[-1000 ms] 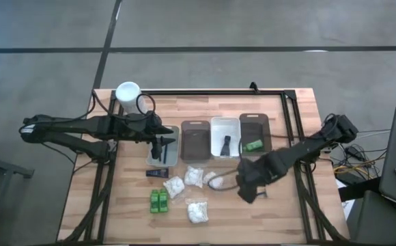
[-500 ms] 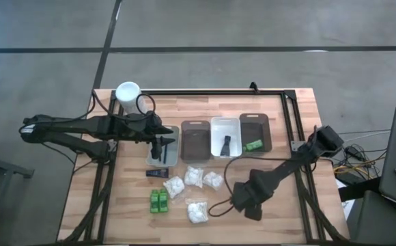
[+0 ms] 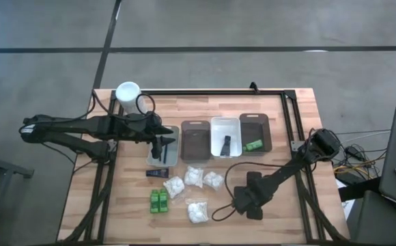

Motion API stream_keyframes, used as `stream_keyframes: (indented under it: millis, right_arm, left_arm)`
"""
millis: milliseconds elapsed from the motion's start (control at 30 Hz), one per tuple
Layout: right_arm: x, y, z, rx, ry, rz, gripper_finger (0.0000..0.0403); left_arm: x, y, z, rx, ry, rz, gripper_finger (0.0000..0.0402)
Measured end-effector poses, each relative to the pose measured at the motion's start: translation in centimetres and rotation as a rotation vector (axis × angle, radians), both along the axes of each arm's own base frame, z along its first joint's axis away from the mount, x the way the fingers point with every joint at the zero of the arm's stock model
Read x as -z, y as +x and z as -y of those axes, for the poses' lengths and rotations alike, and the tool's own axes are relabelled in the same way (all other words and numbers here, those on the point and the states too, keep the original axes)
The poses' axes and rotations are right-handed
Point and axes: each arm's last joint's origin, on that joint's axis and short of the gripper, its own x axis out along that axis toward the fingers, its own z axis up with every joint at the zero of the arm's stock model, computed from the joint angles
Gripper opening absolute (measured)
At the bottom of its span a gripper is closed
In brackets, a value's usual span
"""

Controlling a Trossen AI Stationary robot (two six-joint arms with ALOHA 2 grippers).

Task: Pick & Place Travel size toiletries
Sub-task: Put the razor into the gray bin

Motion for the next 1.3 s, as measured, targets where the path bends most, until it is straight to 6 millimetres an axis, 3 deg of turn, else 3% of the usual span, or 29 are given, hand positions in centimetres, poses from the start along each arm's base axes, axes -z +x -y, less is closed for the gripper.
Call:
stream_keyframes:
  millis: [300,667,867,1033,1300]
  right_arm:
    - [1.2,-0.8,0.2,-0.015,0.011,0.015,0.0187]
    - [1.2,-0.8,0.2,-0.032,0.009,0.006,0.0027]
    - [-0.4,0.0,-0.1,0.08,0.036,0.053,0.0025]
    - [-3.6,0.3,0.4,0.285,0.074,0.18,0.0021]
    - [-8.8,0.3,3.6,0.679,0.115,0.488,0.002]
  left_arm:
    - [-0.2,0.1,0.0,-0.016,-0.032,0.027,0.0181]
    - [-0.2,0.1,0.0,-0.016,-0.032,0.034,0.0181]
    - [-0.2,0.1,0.0,-0.016,-0.032,0.034,0.0181]
    - [-0.2,0.1,0.0,-0.016,-0.032,0.033,0.0181]
    - [-0.2,0.1,0.0,-0.016,-0.032,0.033,0.0181]
